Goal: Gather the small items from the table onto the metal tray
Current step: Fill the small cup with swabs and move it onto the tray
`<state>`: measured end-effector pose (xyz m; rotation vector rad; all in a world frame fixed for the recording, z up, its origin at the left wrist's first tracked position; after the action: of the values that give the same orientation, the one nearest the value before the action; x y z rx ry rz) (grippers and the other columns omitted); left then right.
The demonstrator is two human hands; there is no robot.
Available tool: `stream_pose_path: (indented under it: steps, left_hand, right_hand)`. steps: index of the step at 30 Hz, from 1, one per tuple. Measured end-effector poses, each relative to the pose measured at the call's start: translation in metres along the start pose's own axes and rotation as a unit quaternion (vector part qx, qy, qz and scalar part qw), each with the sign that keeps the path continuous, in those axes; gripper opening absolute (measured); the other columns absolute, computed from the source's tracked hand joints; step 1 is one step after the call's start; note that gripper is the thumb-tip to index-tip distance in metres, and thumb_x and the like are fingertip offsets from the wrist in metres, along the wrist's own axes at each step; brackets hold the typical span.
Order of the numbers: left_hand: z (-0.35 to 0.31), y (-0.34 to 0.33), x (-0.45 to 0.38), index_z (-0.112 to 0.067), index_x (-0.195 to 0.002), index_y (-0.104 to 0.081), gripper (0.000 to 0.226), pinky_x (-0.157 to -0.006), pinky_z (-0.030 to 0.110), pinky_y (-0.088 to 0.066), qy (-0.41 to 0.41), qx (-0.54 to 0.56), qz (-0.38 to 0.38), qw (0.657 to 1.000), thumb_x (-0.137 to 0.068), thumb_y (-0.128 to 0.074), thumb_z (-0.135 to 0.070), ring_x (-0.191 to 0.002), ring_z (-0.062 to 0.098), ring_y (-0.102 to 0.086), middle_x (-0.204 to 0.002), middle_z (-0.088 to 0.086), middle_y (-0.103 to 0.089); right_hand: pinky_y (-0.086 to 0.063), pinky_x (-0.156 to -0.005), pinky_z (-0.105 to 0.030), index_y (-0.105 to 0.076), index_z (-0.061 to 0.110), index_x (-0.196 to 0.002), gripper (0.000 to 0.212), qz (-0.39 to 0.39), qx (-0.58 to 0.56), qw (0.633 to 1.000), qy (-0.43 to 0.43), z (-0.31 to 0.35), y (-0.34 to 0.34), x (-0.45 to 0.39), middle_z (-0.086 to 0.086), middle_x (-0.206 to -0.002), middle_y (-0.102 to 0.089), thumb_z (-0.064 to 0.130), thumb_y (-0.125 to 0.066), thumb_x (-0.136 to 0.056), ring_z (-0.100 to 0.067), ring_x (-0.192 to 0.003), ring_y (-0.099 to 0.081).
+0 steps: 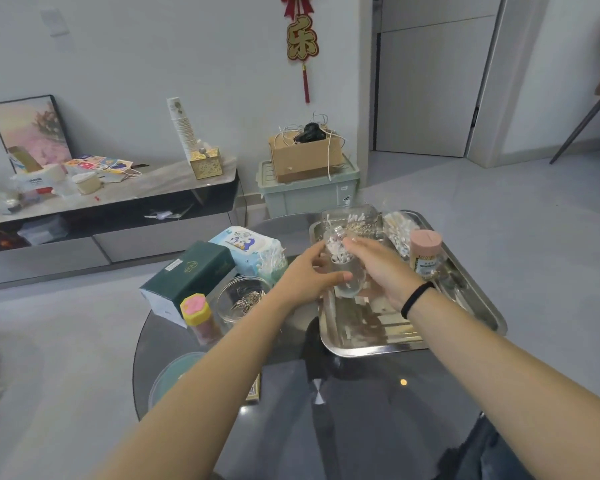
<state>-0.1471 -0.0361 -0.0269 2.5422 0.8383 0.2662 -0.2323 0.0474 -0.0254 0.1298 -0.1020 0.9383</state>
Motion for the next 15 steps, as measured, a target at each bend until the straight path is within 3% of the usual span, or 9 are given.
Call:
stream_pose_path:
  steps: [1, 4, 7, 9, 12, 15]
  left_hand:
    - [-0.001, -0.002, -0.006, -0.032, -0.146, -0.030, 0.085, -0.090, 0.032, -0.053, -0.001, 0.000, 0.000, 1.000, -0.076, -0.077, -0.031, -0.110, 0.016, -0.057, -0.129, 0.003, -0.051]
    - [-0.009, -0.003, -0.021, -0.029, -0.150, -0.019, 0.088, -0.073, 0.013, -0.046, -0.019, -0.029, -0.016, 0.999, -0.080, -0.073, -0.031, -0.097, 0.008, -0.058, -0.122, -0.003, -0.046]
    - [-0.012, 0.003, -0.037, -0.025, -0.143, -0.039, 0.070, -0.081, 0.019, -0.039, -0.046, -0.095, -0.042, 0.994, -0.082, -0.071, -0.033, -0.096, 0.008, -0.058, -0.127, -0.001, -0.054]
    - [-0.007, 0.006, -0.044, -0.021, -0.135, -0.049, 0.058, -0.075, 0.014, -0.040, -0.040, -0.099, -0.048, 0.993, -0.082, -0.070, -0.030, -0.084, 0.000, -0.056, -0.116, -0.005, -0.060]
    - [0.000, 0.013, -0.049, -0.019, -0.121, -0.054, 0.048, -0.067, 0.013, -0.044, -0.031, -0.088, -0.056, 0.994, -0.079, -0.074, -0.030, -0.079, 0.004, -0.059, -0.097, -0.009, -0.062]
    - [-0.001, 0.021, -0.052, -0.024, -0.120, -0.054, 0.050, -0.075, 0.024, -0.050, -0.038, -0.100, -0.050, 0.993, -0.076, -0.076, -0.033, -0.082, 0.010, -0.059, -0.100, -0.008, -0.059]
  right_hand:
    - [-0.052, -0.078, -0.039, -0.051, 0.029, -0.128, 0.045, -0.027, 0.021, 0.999, 0.001, -0.002, 0.007, -0.005, 0.002, -0.123, -0.058, 0.048, -0.053, -0.087, -0.016, -0.100, -0.057]
    - [-0.042, -0.101, -0.042, -0.047, 0.025, -0.132, 0.053, -0.083, 0.123, 0.989, 0.012, -0.004, 0.027, -0.024, -0.001, -0.138, -0.051, 0.048, -0.056, -0.086, -0.023, -0.121, -0.051]
    - [-0.037, -0.103, -0.039, -0.046, 0.028, -0.133, 0.055, -0.095, 0.220, 0.970, 0.033, -0.004, 0.033, -0.043, 0.000, -0.144, -0.045, 0.051, -0.056, -0.084, -0.022, -0.129, -0.044]
    - [-0.038, -0.104, -0.040, -0.046, 0.030, -0.133, 0.056, -0.087, 0.241, 0.966, 0.043, -0.005, 0.032, -0.054, 0.001, -0.144, -0.046, 0.052, -0.057, -0.083, -0.022, -0.130, -0.044]
    - [-0.035, -0.105, -0.036, -0.043, 0.030, -0.136, 0.056, -0.014, 0.279, 0.958, 0.064, -0.002, 0.022, -0.060, 0.002, -0.146, -0.043, 0.049, -0.057, -0.085, -0.019, -0.132, -0.041]
    - [-0.028, -0.107, -0.032, -0.030, 0.030, -0.144, 0.068, 0.102, 0.246, 0.963, 0.038, -0.008, 0.019, -0.062, 0.002, -0.152, -0.030, 0.048, -0.057, -0.084, -0.018, -0.138, -0.031]
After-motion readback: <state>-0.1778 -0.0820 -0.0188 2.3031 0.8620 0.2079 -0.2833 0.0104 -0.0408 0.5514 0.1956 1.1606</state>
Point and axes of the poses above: each hand's wrist, its own x-axis away from the middle knuckle, its own y-axis out of the back of the hand, z = x × y, the point moved 10 cm from there along -x, towards the middle knuckle
